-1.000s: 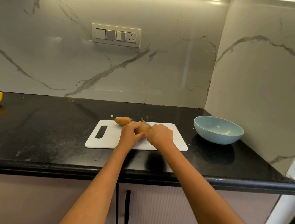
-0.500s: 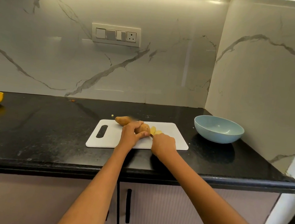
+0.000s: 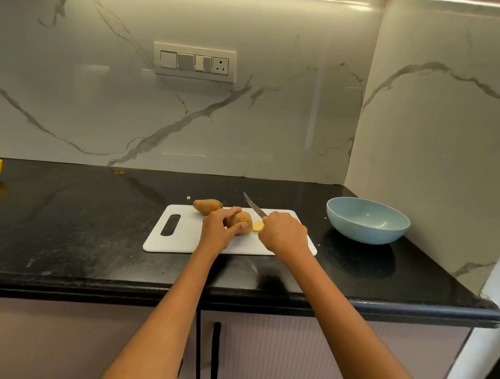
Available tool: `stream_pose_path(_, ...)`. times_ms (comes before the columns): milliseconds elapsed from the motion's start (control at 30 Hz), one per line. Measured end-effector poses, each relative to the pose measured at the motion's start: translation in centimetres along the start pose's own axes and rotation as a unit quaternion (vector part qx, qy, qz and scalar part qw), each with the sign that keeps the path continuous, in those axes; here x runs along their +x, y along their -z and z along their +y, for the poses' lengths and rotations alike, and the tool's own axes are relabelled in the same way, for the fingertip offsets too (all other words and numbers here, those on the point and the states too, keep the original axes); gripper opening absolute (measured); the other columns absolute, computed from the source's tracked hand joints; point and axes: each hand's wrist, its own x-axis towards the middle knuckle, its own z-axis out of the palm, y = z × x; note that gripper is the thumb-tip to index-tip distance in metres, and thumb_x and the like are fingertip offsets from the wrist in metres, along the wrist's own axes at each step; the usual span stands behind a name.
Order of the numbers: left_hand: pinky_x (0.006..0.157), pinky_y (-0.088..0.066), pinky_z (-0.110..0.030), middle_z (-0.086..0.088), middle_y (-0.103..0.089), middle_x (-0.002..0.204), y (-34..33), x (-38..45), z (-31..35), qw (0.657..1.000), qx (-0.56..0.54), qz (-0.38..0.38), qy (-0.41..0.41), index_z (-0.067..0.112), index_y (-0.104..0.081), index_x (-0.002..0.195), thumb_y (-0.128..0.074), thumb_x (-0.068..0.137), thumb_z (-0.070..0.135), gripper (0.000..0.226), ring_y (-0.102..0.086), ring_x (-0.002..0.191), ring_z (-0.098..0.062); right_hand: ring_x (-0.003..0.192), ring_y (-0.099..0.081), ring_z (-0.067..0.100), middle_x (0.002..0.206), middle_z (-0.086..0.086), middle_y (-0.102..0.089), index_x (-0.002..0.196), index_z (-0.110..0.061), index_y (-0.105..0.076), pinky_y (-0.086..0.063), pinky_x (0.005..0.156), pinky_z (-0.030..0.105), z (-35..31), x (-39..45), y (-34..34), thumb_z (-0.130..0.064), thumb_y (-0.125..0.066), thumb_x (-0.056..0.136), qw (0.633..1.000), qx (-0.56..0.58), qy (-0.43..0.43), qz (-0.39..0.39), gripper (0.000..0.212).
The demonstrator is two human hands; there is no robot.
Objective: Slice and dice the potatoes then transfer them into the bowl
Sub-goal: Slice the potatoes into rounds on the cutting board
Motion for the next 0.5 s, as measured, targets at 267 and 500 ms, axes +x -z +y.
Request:
stream_pose_path(267, 0.099, -0.037, -0.027, -0.015, -0.055, 0.129, 0.0, 0.0, 0.0, 1.0, -0.003, 0.012, 0.002, 0.004, -0.054, 0.127, -0.068, 0.082, 0.013, 0.048, -0.05, 0.12, -0.026, 0.104, -0.059, 0.022, 0.115, 0.009, -0.061, 0.118, -0.008, -0.057, -0.044, 0.083, 0.026, -1.0, -0.4, -0.5, -0.02, -0.044, 0.098, 1.0, -0.02, 0.002, -0.014, 0.027)
stream_pose_path(500, 0.096, -0.038, -0.025, -0.017, -0.057, 0.126, 0.0, 0.0, -0.1, 1.0, 0.005, 0.009, -0.01, 0.002, -0.055, 0.125, -0.066, 0.083, 0.01, 0.045, -0.052, 0.117, -0.027, 0.105, -0.059, 0.022, 0.116, 0.009, -0.061, 0.119, -0.008, -0.057, -0.044, 0.083, 0.026, -2.0, 0.0, -0.9, -0.018, -0.042, 0.099, 0.999, -0.044, 0.017, -0.005, 0.027)
